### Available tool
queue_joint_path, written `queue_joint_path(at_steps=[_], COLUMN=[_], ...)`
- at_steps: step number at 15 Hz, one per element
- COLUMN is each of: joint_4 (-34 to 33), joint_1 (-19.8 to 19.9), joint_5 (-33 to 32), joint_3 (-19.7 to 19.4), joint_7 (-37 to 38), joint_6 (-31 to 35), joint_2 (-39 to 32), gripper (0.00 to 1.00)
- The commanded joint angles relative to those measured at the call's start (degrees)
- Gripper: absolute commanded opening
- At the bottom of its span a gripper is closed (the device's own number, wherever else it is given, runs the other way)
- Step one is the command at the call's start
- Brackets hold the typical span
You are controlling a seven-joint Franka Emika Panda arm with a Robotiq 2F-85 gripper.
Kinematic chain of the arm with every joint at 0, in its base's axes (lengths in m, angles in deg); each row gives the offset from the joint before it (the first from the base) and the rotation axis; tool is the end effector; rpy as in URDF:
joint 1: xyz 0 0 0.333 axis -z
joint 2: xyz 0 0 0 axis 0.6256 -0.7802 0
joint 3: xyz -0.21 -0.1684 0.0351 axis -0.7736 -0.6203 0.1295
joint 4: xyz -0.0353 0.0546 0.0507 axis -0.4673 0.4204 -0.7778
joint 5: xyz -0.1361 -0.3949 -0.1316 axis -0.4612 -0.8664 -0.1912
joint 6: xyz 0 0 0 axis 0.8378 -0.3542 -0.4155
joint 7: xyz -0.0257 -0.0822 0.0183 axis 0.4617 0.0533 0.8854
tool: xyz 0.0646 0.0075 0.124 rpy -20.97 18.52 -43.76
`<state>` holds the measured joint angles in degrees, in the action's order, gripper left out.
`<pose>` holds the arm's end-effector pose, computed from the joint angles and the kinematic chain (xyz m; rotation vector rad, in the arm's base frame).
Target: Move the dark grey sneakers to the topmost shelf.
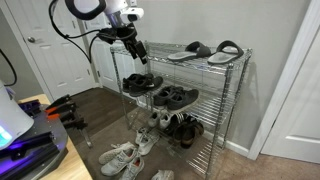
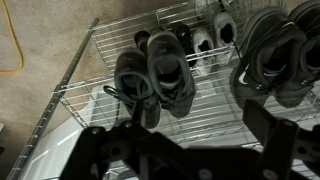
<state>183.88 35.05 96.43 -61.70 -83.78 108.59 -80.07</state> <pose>0.4707 -0.0744 0.1673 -3.0323 0.2869 -0.5863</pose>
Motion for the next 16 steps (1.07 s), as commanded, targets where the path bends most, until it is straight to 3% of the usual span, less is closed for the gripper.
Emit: queue_joint_path(at_steps=[1, 2, 3, 11, 16], joint_4=[-4.8, -5.9, -3.5, -4.4, -5.5], joint_1=[-2.4, -2.2, -2.1, -2.2, -1.1], joint_5=[8.9, 10.4, 6.6, 7.0, 14.8], joint_3=[0.2, 0.5, 0.2, 0.1, 2.9], joint_7=[-7.8, -9.4, -5.0, -5.4, -10.5], joint_6=[0.3, -0.8, -0.1, -0.1, 14.1], joint_2=[-5.2, -6.1, -3.5, -4.7, -8.9], gripper=[1.00, 1.00, 1.00, 1.00, 1.00])
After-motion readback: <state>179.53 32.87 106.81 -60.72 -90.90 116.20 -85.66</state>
